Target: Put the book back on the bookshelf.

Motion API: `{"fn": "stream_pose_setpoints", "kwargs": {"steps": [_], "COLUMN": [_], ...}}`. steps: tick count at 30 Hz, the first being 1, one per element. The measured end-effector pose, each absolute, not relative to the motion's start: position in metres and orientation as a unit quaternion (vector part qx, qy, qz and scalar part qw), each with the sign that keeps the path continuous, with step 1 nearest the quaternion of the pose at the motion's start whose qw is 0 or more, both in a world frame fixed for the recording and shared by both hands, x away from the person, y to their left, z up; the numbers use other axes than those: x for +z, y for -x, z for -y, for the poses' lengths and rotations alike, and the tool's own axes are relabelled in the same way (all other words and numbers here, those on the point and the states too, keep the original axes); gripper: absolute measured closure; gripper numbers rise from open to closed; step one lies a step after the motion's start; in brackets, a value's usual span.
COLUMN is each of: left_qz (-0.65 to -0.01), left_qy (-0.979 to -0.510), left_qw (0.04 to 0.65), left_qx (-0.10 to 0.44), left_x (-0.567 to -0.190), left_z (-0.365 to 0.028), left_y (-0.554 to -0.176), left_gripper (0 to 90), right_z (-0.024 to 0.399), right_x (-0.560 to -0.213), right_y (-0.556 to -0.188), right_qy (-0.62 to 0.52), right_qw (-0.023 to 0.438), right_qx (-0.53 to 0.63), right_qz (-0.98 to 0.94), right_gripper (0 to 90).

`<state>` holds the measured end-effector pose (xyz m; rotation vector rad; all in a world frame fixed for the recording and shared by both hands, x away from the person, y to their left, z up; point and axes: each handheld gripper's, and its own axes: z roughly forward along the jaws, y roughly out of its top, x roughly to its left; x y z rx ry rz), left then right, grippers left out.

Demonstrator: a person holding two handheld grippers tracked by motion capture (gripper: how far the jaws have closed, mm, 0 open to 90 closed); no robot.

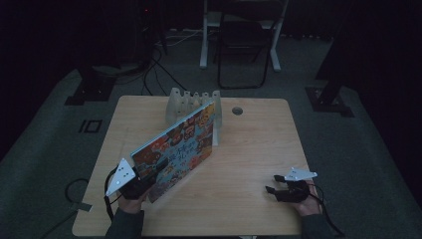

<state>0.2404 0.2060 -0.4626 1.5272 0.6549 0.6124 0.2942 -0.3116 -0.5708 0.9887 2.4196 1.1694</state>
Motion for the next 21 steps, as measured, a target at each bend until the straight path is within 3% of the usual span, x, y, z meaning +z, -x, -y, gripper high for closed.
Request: {"fn": "stream_pose_setpoints", "kwargs": {"steps": [21], "left_qz": [-0.3], "left_qy": [-0.66], "left_qw": [0.626], "left_qx": [0.286], "left_x": [-0.4603], "left_z": [-0.2121], "left_y": [-0.2384], "left_gripper": [81.1], "right_z": [0.3114], "right_x": [-0.5708], "right_y": [-0.2943], "right_qy": [-0.342], "right_qw": [0.139], "right_qx": [0.403], "right_qz": [-0.837], "right_gripper": [36.5]}}
